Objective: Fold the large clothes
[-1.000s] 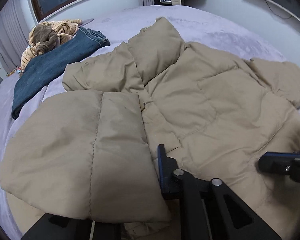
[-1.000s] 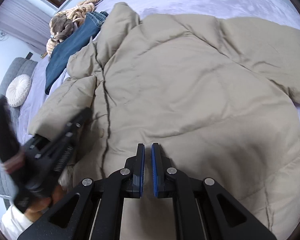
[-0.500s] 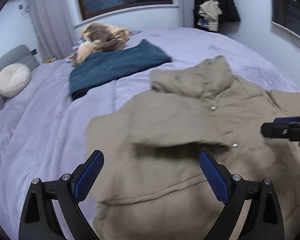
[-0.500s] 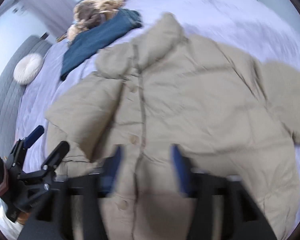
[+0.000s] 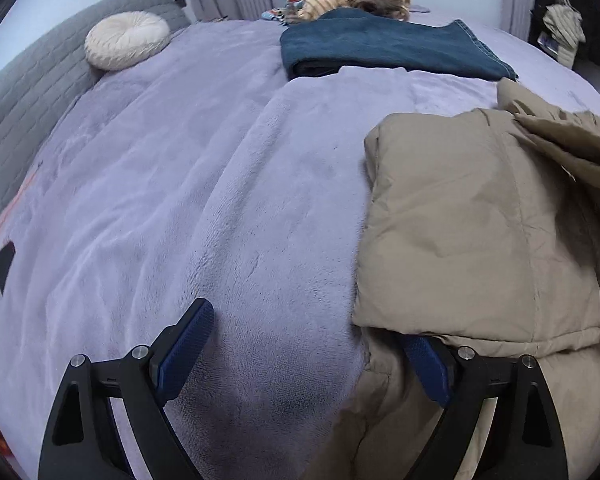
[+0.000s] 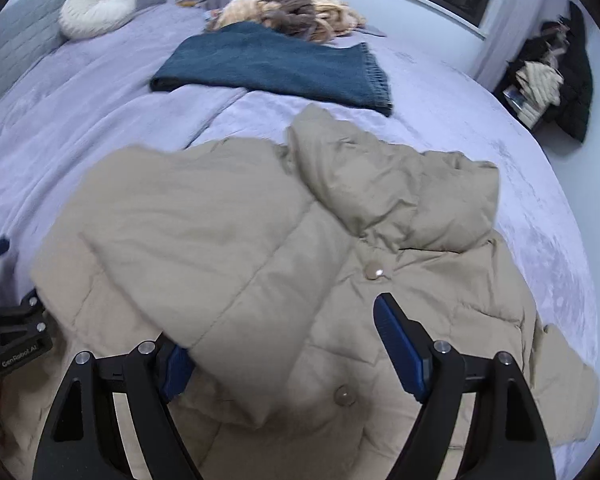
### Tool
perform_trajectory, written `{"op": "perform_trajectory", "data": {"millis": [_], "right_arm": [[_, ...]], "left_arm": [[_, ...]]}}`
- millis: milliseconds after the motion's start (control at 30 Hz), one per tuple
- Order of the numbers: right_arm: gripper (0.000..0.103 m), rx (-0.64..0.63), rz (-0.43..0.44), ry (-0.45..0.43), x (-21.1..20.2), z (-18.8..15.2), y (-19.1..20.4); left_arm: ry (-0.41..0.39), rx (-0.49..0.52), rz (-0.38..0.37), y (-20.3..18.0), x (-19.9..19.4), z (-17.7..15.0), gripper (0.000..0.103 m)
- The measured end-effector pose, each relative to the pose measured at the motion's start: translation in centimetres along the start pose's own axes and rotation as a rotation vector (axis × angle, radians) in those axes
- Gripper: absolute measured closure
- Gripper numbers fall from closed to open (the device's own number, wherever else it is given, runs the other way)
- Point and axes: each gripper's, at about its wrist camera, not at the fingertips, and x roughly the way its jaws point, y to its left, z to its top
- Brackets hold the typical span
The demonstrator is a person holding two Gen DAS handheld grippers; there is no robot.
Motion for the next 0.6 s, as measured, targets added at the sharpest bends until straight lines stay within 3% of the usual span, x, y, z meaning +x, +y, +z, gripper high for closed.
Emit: {"op": "perform_trajectory", "data": {"millis": [67,167,267,400,467,533,567,600], "right_arm": [[0.020,0.184,0.017,-0.019,-0.4,-0.5,-4.2],[0.020,0.425,0.099,0.046,0.9,-2.9,-9.8],[0.020,0.594,0.207,0.142,2.9,-5.7,-13.0],[0.022,0.752,0.330,0.130,3.5,-7.3,-15.4],[0.033,0.783,0.356,0.132,3.8,-7.3,-15.8],[0.073,0.792,0.394,0.153,4.6,-7.2,-15.7],[0.083,0.784,0.398,0.162,4.7,-7.3,-15.5],[0.087,0.760,0.388,0.166,4.7,-7.0,-15.1]], "left_arm": [[-0.009,0.011,0.001,0.1,0.1,-0.2,0.011],[0.002,0.048,-0.009,-0.5,0.0,-0.2,0.011],[0.025,0.094,-0.036,-0.3,-1.4,-0.5,0.011],[0.005,0.040,-0.136,2.4,-4.6,0.4,0.011],[-0.019,0.001,-0.188,3.2,-5.5,1.8,0.011],[-0.044,-0.011,-0.255,2.7,-5.7,3.8,0.031],[-0.042,0.004,-0.282,1.7,-5.1,5.1,0.049],[-0.037,0.019,-0.300,0.7,-4.5,5.9,0.058]]}}
